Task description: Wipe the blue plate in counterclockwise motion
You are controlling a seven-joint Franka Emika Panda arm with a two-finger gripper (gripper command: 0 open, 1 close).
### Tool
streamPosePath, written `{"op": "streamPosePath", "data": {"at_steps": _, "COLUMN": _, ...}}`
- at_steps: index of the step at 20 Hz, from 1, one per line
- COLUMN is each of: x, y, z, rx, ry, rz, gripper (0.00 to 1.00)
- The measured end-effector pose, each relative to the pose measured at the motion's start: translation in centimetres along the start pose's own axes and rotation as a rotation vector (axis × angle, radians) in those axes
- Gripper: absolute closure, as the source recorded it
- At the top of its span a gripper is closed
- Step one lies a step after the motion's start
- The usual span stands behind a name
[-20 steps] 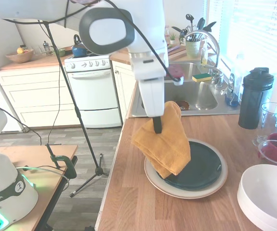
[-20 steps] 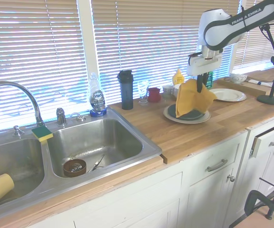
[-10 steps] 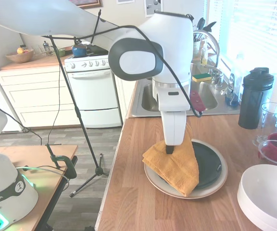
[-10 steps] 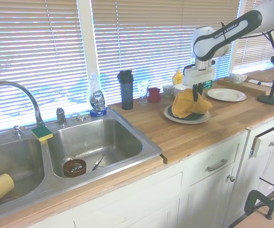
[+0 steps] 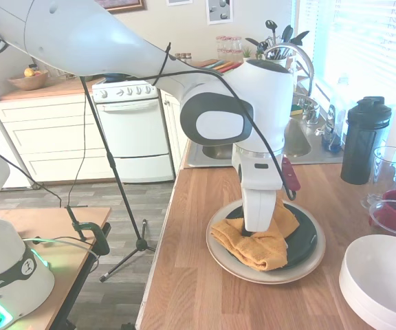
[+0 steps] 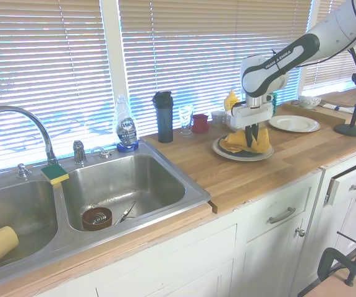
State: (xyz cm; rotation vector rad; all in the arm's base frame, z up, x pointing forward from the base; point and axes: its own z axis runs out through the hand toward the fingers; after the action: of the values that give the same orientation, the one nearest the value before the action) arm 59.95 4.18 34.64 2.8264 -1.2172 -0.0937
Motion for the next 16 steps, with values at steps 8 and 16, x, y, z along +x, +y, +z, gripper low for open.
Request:
{"op": "streamPosePath", "data": {"at_steps": 8, "x": 3.8, "y": -1.1, "z": -0.2, "rx": -0.022, "ry": -0.032, "rz": 0.049, "gripper": 1.00}}
{"op": "streamPosePath", "data": {"at_steps": 16, "x": 1.4, "y": -5.4, "z": -0.9, "rx": -0.030, "ry": -0.002, "rz": 0.008, "gripper": 1.00}}
